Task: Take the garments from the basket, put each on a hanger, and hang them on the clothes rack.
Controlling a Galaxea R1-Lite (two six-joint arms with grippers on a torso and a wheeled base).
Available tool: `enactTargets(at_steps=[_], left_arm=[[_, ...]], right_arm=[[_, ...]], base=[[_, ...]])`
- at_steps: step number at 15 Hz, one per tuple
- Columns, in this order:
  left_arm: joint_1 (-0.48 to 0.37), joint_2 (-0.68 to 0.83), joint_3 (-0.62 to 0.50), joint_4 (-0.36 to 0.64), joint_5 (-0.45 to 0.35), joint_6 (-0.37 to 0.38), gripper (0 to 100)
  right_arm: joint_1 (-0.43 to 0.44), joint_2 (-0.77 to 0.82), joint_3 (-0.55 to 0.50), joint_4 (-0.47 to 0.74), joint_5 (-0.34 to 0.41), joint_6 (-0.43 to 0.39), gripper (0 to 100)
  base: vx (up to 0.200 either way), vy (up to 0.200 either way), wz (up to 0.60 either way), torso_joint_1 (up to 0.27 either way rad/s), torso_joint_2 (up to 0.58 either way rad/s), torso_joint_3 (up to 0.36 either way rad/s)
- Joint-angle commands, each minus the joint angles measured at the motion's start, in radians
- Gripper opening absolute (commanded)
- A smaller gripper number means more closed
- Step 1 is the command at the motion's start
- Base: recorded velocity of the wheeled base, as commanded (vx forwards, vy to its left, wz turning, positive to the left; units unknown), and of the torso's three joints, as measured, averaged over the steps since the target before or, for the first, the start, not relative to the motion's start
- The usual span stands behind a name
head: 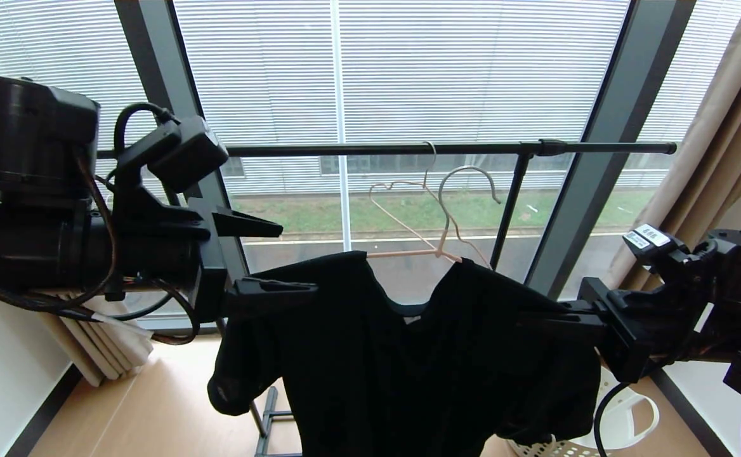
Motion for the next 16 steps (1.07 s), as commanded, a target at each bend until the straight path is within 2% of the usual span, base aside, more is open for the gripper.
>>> enactTargets(at_steps=[1, 3, 7, 10, 12, 16], left_arm=[[-0.025, 0.041, 0.001, 0.000, -0.058, 0.032, 100], [-0.038, 0.043, -0.005, -0.001, -0.098, 0.035, 100], [-0.078, 0.073, -0.011, -0.001, -0.098, 0.049, 100], [-0.080, 0.087, -0.016, -0.001, -0.098, 0.049, 100], [-0.080, 0.101, -0.025, -0.001, -0.098, 0.049, 100], [-0.084, 0.107, -0.017, -0.001, -0.099, 0.049, 100]], right_arm=[[0.014, 0.000, -0.005, -0.002, 0.001, 0.000, 0], [0.018, -0.004, -0.005, -0.002, 0.001, 0.000, 0], [0.029, -0.012, 0.011, -0.031, 0.002, -0.014, 0], [0.040, -0.020, 0.024, -0.037, 0.002, -0.022, 0], [0.044, -0.029, 0.033, -0.037, 0.004, -0.056, 0], [0.046, -0.038, 0.033, -0.037, 0.033, -0.063, 0]], base=[[0.000, 0.000, 0.00, 0.000, 0.00, 0.000], [0.000, 0.000, 0.00, 0.000, 0.00, 0.000], [0.000, 0.000, 0.00, 0.000, 0.00, 0.000], [0.000, 0.000, 0.00, 0.000, 0.00, 0.000], [0.000, 0.000, 0.00, 0.000, 0.00, 0.000], [0.000, 0.000, 0.00, 0.000, 0.00, 0.000]])
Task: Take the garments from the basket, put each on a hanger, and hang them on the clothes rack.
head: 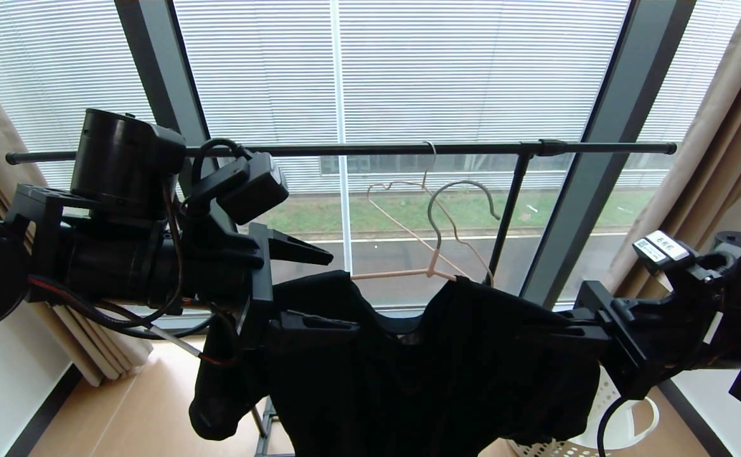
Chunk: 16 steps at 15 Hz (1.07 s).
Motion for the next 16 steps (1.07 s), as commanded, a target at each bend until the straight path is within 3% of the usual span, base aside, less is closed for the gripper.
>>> enactTargets(at_steps=[1, 2, 14, 15, 16], left_arm=[[-0.001, 0.005, 0.002, 0.001, 0.000, -0.001, 100], [-0.001, 0.004, 0.007, 0.001, 0.000, 0.000, 0], [0.004, -0.029, 0.039, -0.005, -0.005, 0.002, 0], [0.007, -0.029, 0.039, -0.006, -0.005, 0.000, 0], [0.010, -0.030, 0.039, -0.006, -0.005, 0.000, 0]], right_arm=[[0.000, -0.006, -0.001, -0.002, 0.002, -0.003, 0], [0.000, -0.006, -0.001, -0.002, 0.002, -0.001, 0], [-0.018, -0.004, -0.018, -0.001, 0.000, 0.034, 0], [-0.021, -0.004, -0.016, -0.001, 0.000, 0.031, 100], [-0.023, -0.006, -0.018, -0.001, 0.000, 0.031, 100]], base=[[0.000, 0.000, 0.00, 0.000, 0.00, 0.000], [0.000, 0.000, 0.00, 0.000, 0.00, 0.000], [0.000, 0.000, 0.00, 0.000, 0.00, 0.000], [0.000, 0.000, 0.00, 0.000, 0.00, 0.000], [0.000, 0.000, 0.00, 0.000, 0.00, 0.000]])
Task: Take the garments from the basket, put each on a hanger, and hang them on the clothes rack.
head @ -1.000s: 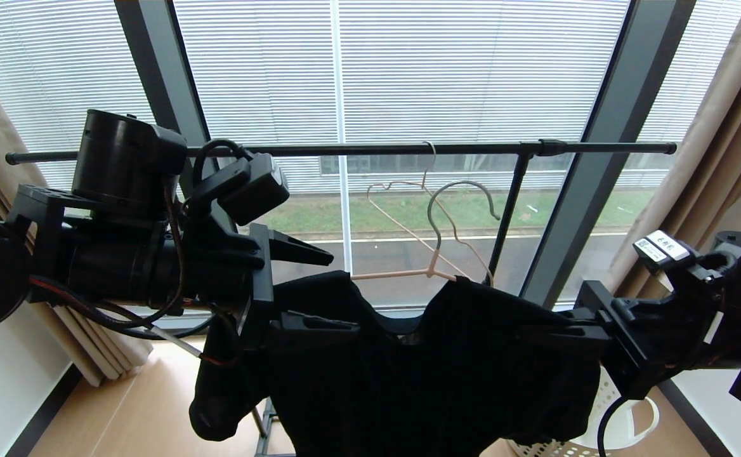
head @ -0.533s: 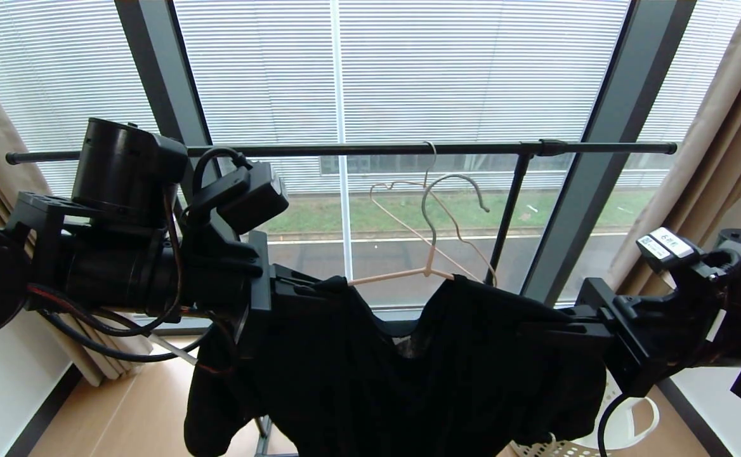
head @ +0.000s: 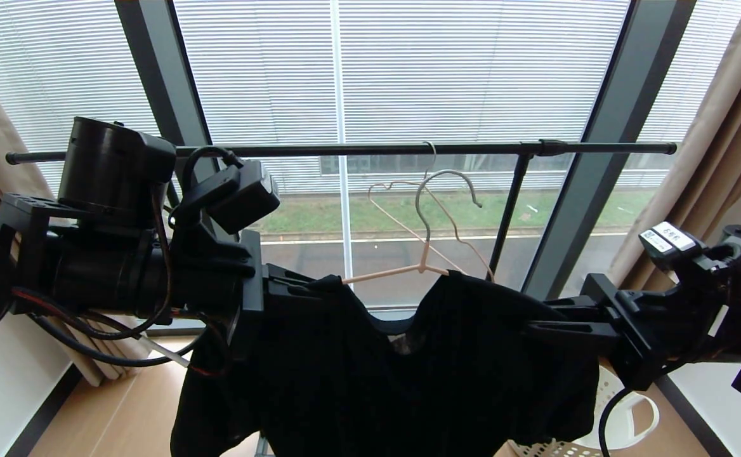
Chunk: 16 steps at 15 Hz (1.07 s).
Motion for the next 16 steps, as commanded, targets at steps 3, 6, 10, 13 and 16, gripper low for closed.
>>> enactTargets(at_steps=[3, 6, 10, 13, 16], left_arm=[[0.037, -0.032, 0.001, -0.001, -0.001, -0.003, 0], [0.085, -0.095, 0.035, -0.001, -0.001, -0.008, 0], [0.121, -0.184, 0.078, 0.001, -0.001, -0.012, 0], [0.125, -0.216, 0.088, 0.001, -0.001, -0.045, 0], [0.132, -0.233, 0.102, 0.001, -0.001, -0.046, 0]], right_arm=[[-0.053, 0.002, -0.003, 0.000, -0.002, -0.047, 100], [-0.111, 0.004, -0.010, -0.001, -0.003, -0.065, 100], [-0.124, 0.065, -0.023, -0.001, -0.005, -0.081, 100], [-0.127, 0.159, -0.038, -0.001, -0.006, -0.142, 100], [-0.140, 0.203, -0.047, -0.001, -0.006, -0.173, 100]], base=[[0.000, 0.000, 0.00, 0.000, 0.00, 0.000], [0.000, 0.000, 0.00, 0.000, 0.00, 0.000], [0.000, 0.000, 0.00, 0.000, 0.00, 0.000], [0.000, 0.000, 0.00, 0.000, 0.00, 0.000], [0.000, 0.000, 0.00, 0.000, 0.00, 0.000]])
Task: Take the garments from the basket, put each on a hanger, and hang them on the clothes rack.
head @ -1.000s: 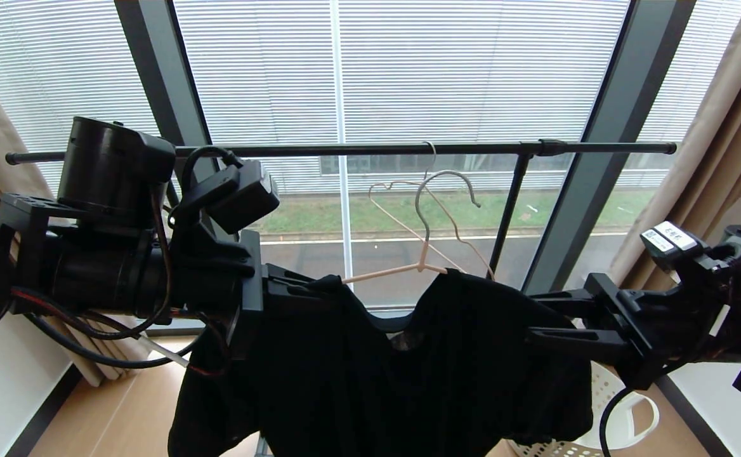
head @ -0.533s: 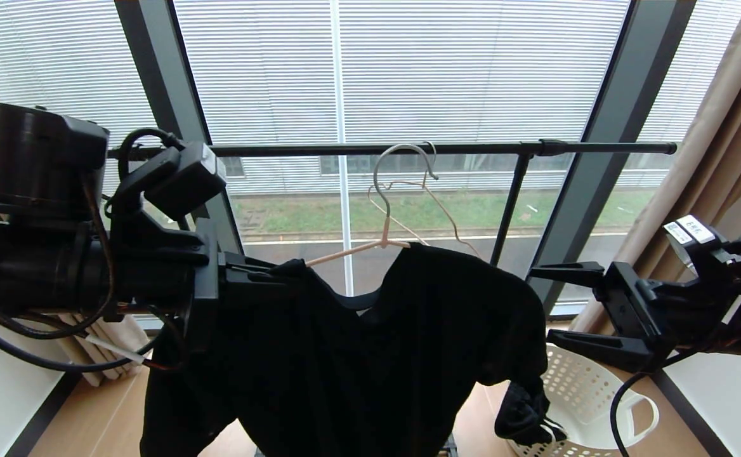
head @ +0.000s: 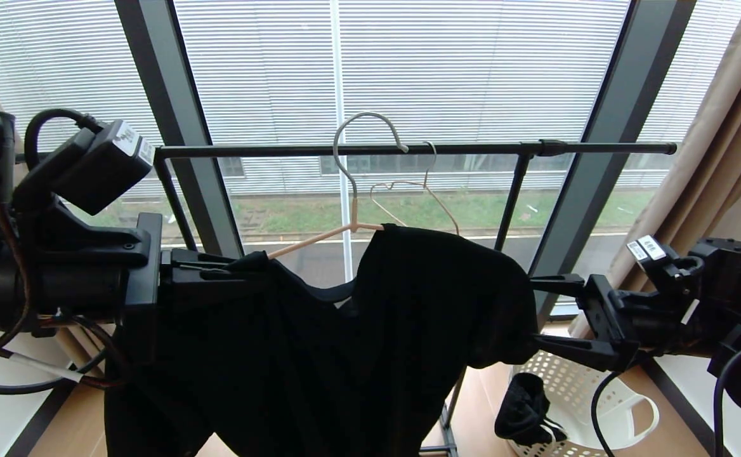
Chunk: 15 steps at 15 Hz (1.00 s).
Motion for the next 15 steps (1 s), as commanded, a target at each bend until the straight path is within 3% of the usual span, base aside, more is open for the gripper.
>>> enactTargets(at_steps=[1, 6, 15], left_arm=[[0.002, -0.019, 0.009, -0.001, 0.000, 0.001, 0], [0.002, -0.020, 0.013, -0.001, 0.000, 0.001, 0], [0.031, -0.026, 0.016, -0.001, 0.000, 0.001, 0]], right_arm=[[-0.004, 0.048, -0.010, -0.001, 0.002, -0.004, 0], [-0.024, 0.043, -0.022, 0.001, 0.005, -0.003, 0], [-0.174, 0.095, -0.102, 0.004, 0.006, 0.000, 0]], base=[[0.000, 0.000, 0.00, 0.000, 0.00, 0.000], [0.000, 0.000, 0.00, 0.000, 0.00, 0.000], [0.000, 0.000, 0.00, 0.000, 0.00, 0.000]])
